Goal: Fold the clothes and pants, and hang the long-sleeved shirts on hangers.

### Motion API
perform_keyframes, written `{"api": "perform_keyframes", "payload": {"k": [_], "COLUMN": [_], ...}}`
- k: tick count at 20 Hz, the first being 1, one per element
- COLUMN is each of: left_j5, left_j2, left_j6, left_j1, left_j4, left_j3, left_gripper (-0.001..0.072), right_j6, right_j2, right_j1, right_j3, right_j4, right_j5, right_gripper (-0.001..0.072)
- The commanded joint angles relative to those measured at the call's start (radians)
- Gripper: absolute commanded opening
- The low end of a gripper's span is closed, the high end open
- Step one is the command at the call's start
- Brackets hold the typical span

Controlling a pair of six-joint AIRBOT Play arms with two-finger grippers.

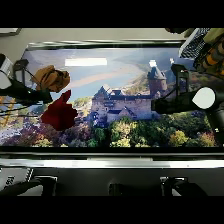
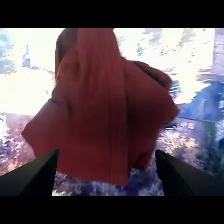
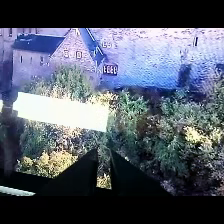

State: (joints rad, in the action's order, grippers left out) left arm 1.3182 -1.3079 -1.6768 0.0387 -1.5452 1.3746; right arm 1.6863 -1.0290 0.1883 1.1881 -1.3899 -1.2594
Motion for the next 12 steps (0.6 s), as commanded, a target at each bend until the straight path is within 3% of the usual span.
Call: {"api": "perform_keyframes", "payload": {"k": [1,6,7,9,12], "left_j5": [-0.107,-0.158,-0.154,-0.148,-0.114], "left_j2": [-0.128,-0.276,-0.288,-0.282,-0.239], "left_j6": [-0.011,-0.011,-0.011,-0.009,0.054], "left_j1": [0.007,0.007,0.007,0.007,0.022], "left_j4": [0.002,0.053,0.053,0.056,0.131], "left_j3": [-0.062,-0.062,-0.062,-0.060,0.006], "left_gripper": [0.0720,0.0720,0.0588,0.0010,0.0015], "right_j6": [0.004,0.004,0.004,0.004,0.031], "right_j2": [0.000,0.000,0.000,0.000,0.000], "right_j1": [0.001,0.001,0.001,0.001,0.001], "right_j3": [0.001,0.001,0.001,0.001,0.001], "right_j4": [0.002,0.001,0.000,0.001,-0.004], "right_j5": [0.001,0.003,0.003,0.002,-0.010], "right_gripper": [0.0154,0.0154,0.0154,0.0154,0.0158]}}
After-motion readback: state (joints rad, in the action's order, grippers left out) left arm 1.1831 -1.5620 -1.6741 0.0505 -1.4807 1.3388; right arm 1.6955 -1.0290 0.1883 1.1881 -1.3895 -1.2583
